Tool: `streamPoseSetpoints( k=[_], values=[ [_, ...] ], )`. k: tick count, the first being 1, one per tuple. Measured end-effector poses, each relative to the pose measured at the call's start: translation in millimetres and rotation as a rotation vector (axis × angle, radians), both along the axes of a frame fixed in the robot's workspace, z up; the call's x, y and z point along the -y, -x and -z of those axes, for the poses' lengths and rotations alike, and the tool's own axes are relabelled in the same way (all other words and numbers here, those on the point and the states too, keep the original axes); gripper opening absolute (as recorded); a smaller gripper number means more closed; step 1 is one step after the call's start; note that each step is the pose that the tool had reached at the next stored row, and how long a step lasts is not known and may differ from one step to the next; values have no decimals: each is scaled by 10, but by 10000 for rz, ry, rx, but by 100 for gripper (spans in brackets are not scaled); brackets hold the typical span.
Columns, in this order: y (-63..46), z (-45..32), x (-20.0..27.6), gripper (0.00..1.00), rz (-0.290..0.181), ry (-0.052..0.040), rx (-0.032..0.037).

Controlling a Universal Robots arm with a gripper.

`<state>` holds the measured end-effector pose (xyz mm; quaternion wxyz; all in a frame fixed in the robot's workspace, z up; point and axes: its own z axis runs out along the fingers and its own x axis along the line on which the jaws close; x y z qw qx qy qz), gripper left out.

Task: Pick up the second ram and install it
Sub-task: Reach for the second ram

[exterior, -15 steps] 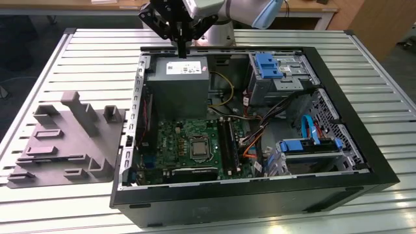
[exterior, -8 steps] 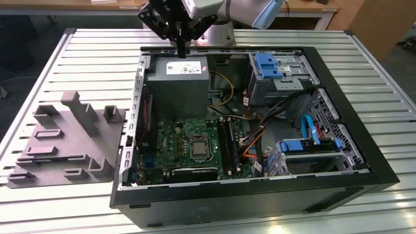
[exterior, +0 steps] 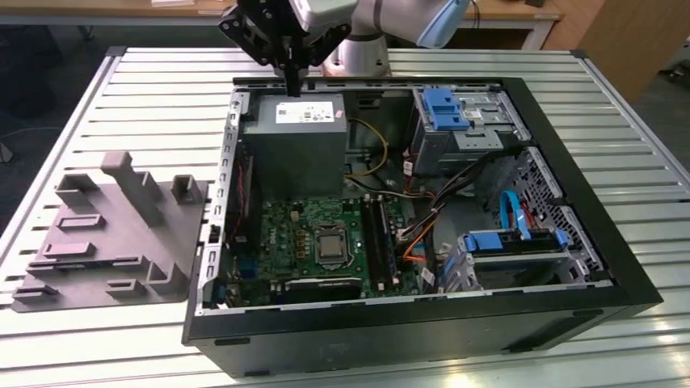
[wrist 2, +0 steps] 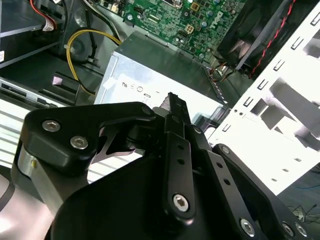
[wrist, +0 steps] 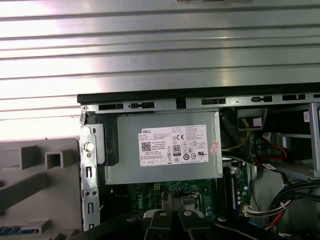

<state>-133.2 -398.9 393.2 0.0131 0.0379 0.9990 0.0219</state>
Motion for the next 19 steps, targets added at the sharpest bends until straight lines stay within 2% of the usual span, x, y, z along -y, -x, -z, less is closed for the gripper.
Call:
streamPoseSetpoints(
  k=[19],
  values=[
    [336,0,0,11,0,0,41]
  ],
)
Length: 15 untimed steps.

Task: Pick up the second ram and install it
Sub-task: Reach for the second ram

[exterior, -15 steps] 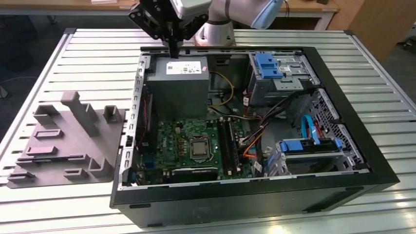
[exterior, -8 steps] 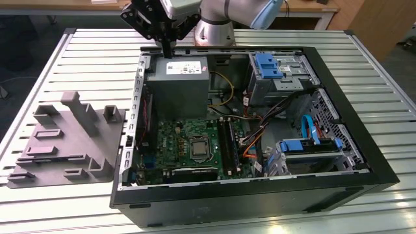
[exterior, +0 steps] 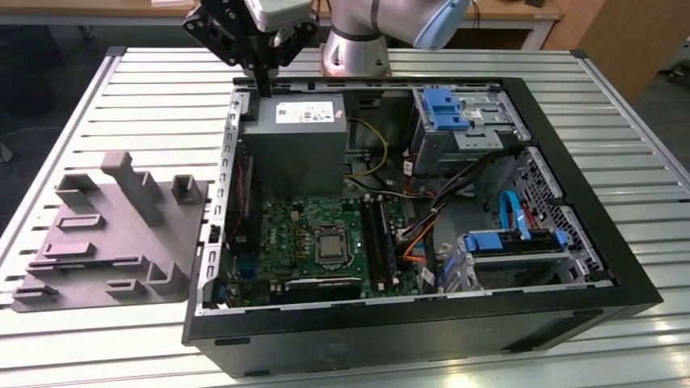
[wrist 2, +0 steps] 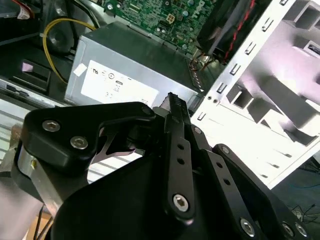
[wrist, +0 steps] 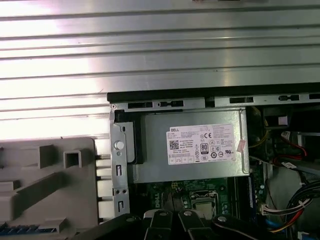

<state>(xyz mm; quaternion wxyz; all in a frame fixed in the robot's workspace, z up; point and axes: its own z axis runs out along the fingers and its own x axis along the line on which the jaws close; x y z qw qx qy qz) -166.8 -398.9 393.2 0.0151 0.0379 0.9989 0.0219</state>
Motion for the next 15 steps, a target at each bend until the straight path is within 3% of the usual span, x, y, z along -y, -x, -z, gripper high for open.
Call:
streamPoseSetpoints(
  k=[15],
  values=[
    [407,0,0,11,0,1,100]
  ],
)
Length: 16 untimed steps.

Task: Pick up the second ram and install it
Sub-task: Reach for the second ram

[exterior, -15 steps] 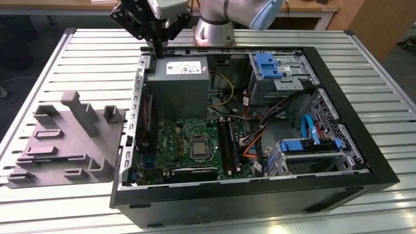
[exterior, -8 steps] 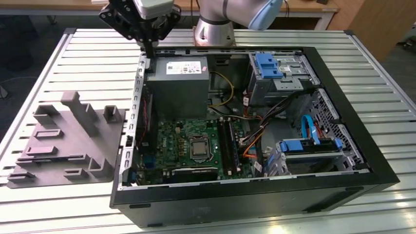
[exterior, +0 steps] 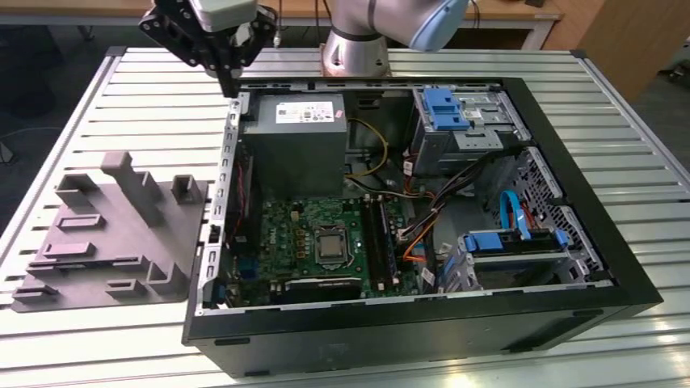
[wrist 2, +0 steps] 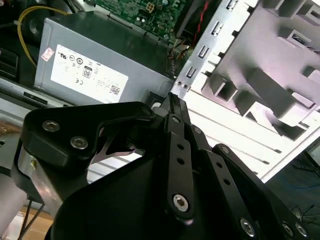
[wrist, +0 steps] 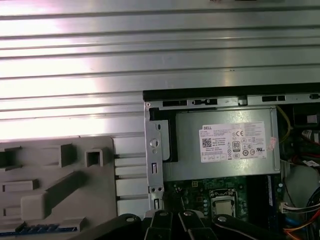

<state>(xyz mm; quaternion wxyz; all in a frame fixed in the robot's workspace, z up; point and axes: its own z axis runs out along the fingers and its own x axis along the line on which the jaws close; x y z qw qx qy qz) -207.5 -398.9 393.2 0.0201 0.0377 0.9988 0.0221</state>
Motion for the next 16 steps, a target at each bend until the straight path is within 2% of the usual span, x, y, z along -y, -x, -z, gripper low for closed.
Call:
streamPoseSetpoints(
  k=[16],
  values=[
    [428,1,0,11,0,-2,105]
  ],
)
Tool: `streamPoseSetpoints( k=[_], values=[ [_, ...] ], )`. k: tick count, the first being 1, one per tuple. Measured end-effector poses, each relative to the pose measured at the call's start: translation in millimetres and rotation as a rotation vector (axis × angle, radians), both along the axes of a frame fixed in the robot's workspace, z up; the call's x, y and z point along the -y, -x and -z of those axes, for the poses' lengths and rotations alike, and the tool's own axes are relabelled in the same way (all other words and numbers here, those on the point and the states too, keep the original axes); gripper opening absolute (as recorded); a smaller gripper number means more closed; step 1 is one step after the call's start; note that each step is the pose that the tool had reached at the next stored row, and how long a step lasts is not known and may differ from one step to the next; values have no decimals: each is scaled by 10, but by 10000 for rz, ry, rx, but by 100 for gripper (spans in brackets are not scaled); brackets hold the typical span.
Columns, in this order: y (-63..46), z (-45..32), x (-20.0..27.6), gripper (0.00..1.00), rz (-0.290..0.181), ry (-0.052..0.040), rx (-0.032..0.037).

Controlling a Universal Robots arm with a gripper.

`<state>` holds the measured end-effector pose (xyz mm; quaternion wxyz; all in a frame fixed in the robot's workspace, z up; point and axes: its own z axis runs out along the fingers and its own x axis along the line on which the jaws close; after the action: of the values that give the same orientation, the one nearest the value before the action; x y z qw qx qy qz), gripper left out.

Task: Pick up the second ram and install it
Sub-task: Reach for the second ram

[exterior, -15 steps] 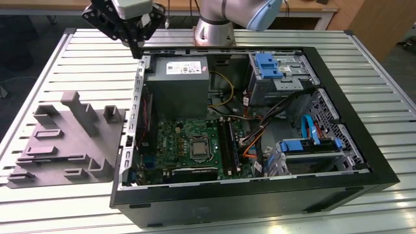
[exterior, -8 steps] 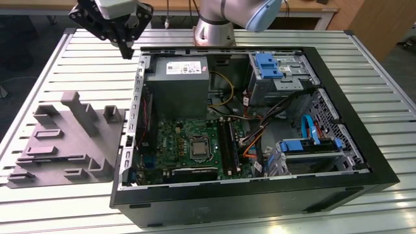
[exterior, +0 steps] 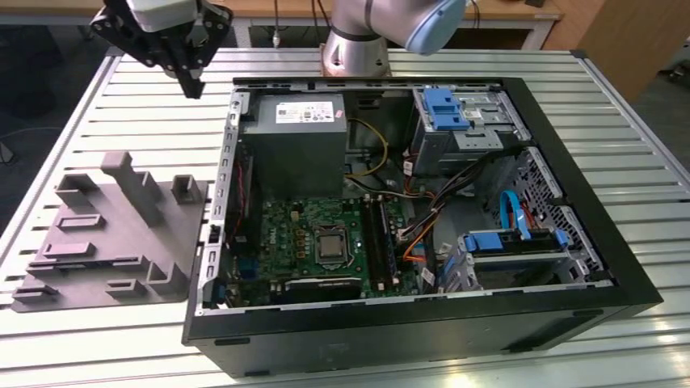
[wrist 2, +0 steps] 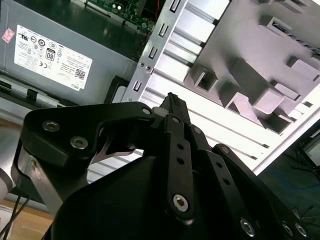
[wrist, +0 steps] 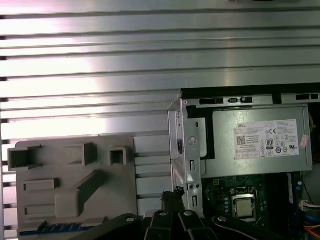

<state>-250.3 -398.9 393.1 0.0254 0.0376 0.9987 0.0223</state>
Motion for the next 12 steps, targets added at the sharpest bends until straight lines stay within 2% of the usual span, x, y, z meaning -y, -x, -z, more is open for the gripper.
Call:
streamPoseSetpoints(
  k=[12],
  values=[
    [294,2,0,11,-1,1,62]
  ],
)
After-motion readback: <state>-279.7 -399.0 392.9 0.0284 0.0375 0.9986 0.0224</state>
